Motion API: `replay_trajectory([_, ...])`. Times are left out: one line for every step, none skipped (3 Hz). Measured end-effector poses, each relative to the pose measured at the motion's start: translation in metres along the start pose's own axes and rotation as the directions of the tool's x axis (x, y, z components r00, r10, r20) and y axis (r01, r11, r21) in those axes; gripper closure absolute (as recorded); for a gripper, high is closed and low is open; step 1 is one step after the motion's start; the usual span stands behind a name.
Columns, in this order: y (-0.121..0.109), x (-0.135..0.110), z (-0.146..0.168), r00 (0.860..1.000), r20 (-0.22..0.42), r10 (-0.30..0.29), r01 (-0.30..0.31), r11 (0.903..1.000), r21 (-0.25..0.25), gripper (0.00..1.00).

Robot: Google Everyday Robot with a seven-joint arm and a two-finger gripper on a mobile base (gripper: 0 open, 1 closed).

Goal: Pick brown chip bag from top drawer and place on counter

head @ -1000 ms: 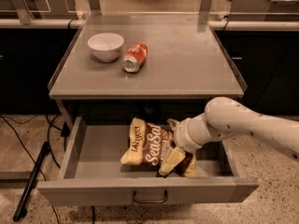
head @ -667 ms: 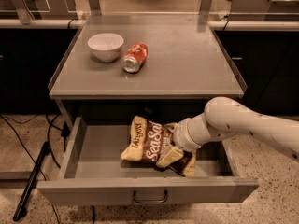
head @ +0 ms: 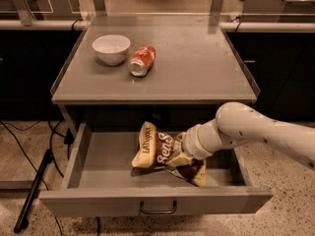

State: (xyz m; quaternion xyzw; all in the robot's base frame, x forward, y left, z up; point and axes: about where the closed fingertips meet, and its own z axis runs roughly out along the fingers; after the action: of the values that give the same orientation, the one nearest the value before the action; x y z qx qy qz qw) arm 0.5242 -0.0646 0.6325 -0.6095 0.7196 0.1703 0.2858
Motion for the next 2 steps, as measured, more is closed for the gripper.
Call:
replay_trajectory([0.0000,0.0000,0.0000,1.000,0.000,0.000,0.000,1.0000,0.000,0.97])
replay_trajectory([0.0002,0.0000,-0.0001,1.000,0.000,0.000,0.000,1.0000,0.000,1.00])
